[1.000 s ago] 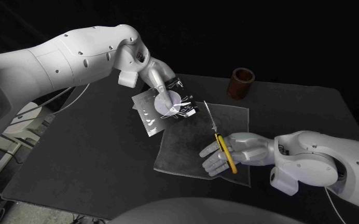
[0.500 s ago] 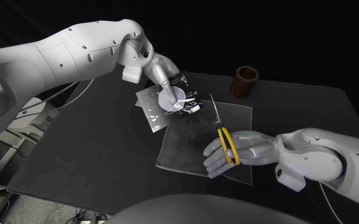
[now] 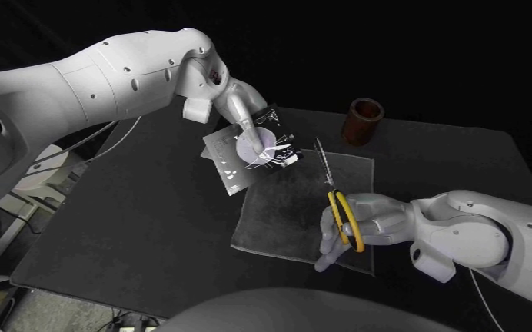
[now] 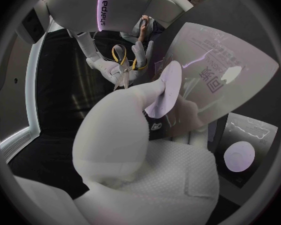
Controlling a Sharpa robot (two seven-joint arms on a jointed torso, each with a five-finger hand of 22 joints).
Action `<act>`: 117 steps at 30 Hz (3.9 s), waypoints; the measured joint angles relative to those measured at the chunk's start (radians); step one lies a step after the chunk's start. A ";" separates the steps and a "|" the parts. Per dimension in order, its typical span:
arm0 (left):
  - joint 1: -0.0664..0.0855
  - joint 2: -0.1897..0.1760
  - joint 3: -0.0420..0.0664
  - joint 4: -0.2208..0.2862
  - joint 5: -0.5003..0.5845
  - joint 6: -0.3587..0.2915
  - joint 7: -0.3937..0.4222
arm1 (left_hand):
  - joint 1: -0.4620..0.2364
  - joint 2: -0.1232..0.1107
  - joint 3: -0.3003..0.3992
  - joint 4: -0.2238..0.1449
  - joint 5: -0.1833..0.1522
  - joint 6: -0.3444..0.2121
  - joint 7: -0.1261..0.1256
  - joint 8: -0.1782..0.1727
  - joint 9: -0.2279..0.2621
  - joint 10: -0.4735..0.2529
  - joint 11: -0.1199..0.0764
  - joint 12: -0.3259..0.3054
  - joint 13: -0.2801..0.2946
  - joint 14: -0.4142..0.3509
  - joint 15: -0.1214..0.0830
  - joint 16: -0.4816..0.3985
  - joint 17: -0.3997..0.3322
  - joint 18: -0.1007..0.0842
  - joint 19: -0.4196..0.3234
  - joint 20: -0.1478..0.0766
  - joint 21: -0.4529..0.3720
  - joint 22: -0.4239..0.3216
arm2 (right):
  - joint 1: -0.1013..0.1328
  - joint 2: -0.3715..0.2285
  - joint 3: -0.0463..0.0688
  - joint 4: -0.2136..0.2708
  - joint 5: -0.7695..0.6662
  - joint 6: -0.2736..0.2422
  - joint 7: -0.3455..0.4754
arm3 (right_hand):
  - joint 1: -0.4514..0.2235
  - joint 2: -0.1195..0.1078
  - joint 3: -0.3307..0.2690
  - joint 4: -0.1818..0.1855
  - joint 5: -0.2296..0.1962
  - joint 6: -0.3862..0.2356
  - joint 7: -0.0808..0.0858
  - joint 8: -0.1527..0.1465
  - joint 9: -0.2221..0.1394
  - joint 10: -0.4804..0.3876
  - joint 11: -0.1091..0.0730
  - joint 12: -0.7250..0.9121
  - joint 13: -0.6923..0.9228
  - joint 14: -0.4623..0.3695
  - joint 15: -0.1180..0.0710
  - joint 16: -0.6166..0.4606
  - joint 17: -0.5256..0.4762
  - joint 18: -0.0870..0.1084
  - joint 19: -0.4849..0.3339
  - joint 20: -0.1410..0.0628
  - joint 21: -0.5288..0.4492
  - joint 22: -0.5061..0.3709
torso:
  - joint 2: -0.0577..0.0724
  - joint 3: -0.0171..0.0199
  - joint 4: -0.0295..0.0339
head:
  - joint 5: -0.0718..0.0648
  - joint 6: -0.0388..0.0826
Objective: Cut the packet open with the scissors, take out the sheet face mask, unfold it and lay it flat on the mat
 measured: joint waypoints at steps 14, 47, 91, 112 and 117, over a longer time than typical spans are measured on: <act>0.000 -0.011 0.002 -0.001 0.002 -0.006 0.002 | 0.001 0.000 0.000 0.000 -0.001 0.000 0.000 -0.003 0.002 0.000 0.000 0.004 0.000 0.000 0.000 0.000 0.001 -0.004 0.000 0.000 0.000 0.000 | -0.001 0.001 0.000 -0.012 -0.007 -0.067 0.013 | 0.025 0.080 -0.145 -0.015 0.002 -0.020 -0.045 0.262 0.231 0.012 -0.010 0.047 0.071 0.028 -0.018 0.045 0.114 -0.006 0.066 0.001 0.051 0.009 | 0.000 -0.0001 0.0005 | -0.017 0.006; 0.001 -0.020 0.002 -0.005 0.009 -0.013 0.000 | -0.001 -0.001 0.001 0.002 0.000 0.002 0.002 0.000 0.002 0.002 -0.002 0.002 0.000 -0.002 0.002 0.000 0.001 -0.008 0.000 0.000 0.000 0.000 | -0.002 0.022 0.000 -0.035 0.013 -0.491 0.067 | 0.058 0.136 -0.170 -0.155 0.141 0.027 -0.034 0.476 0.801 0.021 -0.018 0.555 1.078 0.046 -0.027 0.436 0.911 -0.006 0.194 0.044 0.336 0.168 | 0.000 0.0013 0.0004 | -0.076 0.035; 0.000 -0.038 0.002 -0.015 0.010 -0.028 -0.001 | -0.002 -0.002 0.007 -0.004 0.000 -0.002 -0.002 -0.001 0.002 0.000 0.000 0.001 0.001 0.000 0.000 0.000 0.003 -0.001 0.000 0.000 0.000 0.000 | 0.004 0.064 0.004 -0.098 0.143 -0.342 0.180 | 0.096 0.074 -0.031 0.053 0.105 -0.122 -0.023 0.235 0.409 -0.027 -0.016 0.189 0.155 -0.009 -0.030 0.130 0.370 -0.021 0.087 -0.012 0.007 -0.012 | -0.001 0.0007 0.0009 | -0.136 0.069; 0.000 -0.036 0.002 -0.019 0.010 -0.038 0.000 | -0.001 -0.001 0.009 -0.005 -0.001 -0.001 0.002 0.001 0.011 -0.002 0.002 0.001 0.001 0.000 0.000 0.000 0.002 -0.007 0.000 0.000 0.000 0.000 | 0.003 0.086 0.007 -0.130 0.240 -0.133 0.199 | -0.033 0.039 -0.003 0.050 -0.002 -0.394 -0.012 -0.231 0.029 -0.329 0.082 -0.006 0.017 -0.358 0.117 -0.173 0.188 -0.020 -0.367 0.021 -0.097 -0.045 | 0.000 0.0008 0.0005 | -0.151 0.082; 0.000 -0.036 0.002 -0.019 0.010 -0.039 0.000 | -0.001 -0.001 0.012 -0.005 0.000 -0.001 0.002 0.001 0.011 -0.002 0.002 0.001 0.001 0.000 0.000 0.000 0.002 -0.008 0.000 0.000 0.000 0.000 | 0.002 0.094 0.008 -0.141 0.242 -0.109 0.200 | -0.042 -0.004 0.081 0.050 -0.002 -0.495 -0.005 -0.312 -0.030 -0.384 0.015 -0.027 -0.017 -0.336 0.085 -0.124 0.171 -0.011 -0.351 0.018 -0.090 -0.040 | 0.000 0.0009 0.0005 | -0.152 0.086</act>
